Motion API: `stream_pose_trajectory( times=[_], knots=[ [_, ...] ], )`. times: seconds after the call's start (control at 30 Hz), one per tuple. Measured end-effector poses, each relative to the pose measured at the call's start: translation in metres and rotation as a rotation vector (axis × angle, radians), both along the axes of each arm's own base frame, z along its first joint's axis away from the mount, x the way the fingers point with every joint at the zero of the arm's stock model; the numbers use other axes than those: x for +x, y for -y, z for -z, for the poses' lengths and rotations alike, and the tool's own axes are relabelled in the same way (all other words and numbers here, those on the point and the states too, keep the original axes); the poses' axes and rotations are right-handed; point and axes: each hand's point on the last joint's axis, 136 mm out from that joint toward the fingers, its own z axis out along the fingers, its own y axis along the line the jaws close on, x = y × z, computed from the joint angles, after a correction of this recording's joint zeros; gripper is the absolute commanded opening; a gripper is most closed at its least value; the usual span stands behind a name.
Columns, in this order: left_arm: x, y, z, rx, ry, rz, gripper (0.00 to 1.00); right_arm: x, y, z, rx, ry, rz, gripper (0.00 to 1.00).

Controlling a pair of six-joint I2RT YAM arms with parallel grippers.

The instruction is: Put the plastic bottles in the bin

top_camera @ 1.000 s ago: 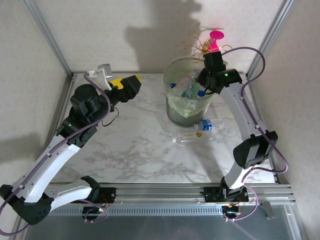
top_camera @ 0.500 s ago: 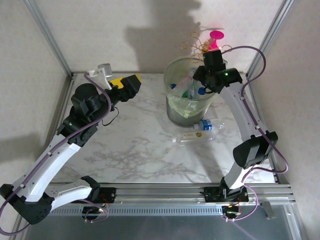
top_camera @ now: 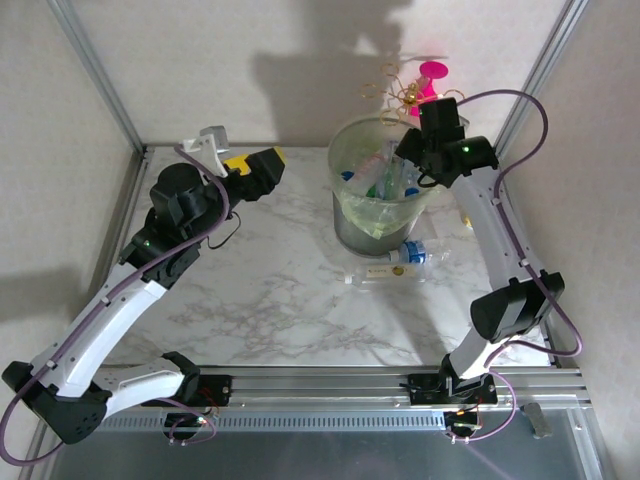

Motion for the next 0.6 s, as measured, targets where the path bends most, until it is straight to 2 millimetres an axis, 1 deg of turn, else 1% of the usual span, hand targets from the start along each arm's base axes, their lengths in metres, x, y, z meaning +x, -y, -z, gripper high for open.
stream_pose_trajectory(
  times=[0.1, 0.13, 0.2, 0.27, 0.3, 0.43, 0.5, 0.6],
  knots=[
    [0.001, 0.000, 0.000, -0.001, 0.000, -0.003, 0.93, 0.000, 0.005, -0.003, -0.007, 0.007, -0.005, 0.79],
    [0.002, 0.000, 0.001, 0.000, 0.000, -0.002, 0.93, 0.001, 0.006, -0.005, -0.009, 0.011, -0.010, 0.76],
    [0.003, 0.001, 0.002, 0.001, -0.002, -0.003, 0.93, 0.003, 0.006, -0.009, -0.008, 0.024, -0.021, 0.68],
    [0.004, 0.001, 0.003, 0.002, -0.005, -0.003, 0.93, 0.005, 0.006, -0.014, -0.004, 0.041, -0.040, 0.54],
    [0.004, 0.001, 0.003, 0.003, -0.005, -0.003, 0.93, 0.007, 0.006, -0.016, -0.002, 0.049, -0.044, 0.50],
    [0.004, 0.001, 0.003, 0.003, -0.005, -0.003, 0.92, 0.009, -0.002, -0.020, 0.032, 0.061, -0.085, 0.34],
    [0.004, 0.001, 0.003, 0.003, -0.005, -0.003, 0.92, 0.011, -0.007, -0.016, 0.045, 0.052, -0.101, 0.30],
    [0.004, 0.001, 0.004, 0.003, -0.007, -0.003, 0.92, 0.014, -0.009, -0.003, 0.046, 0.021, -0.103, 0.29]
  ],
)
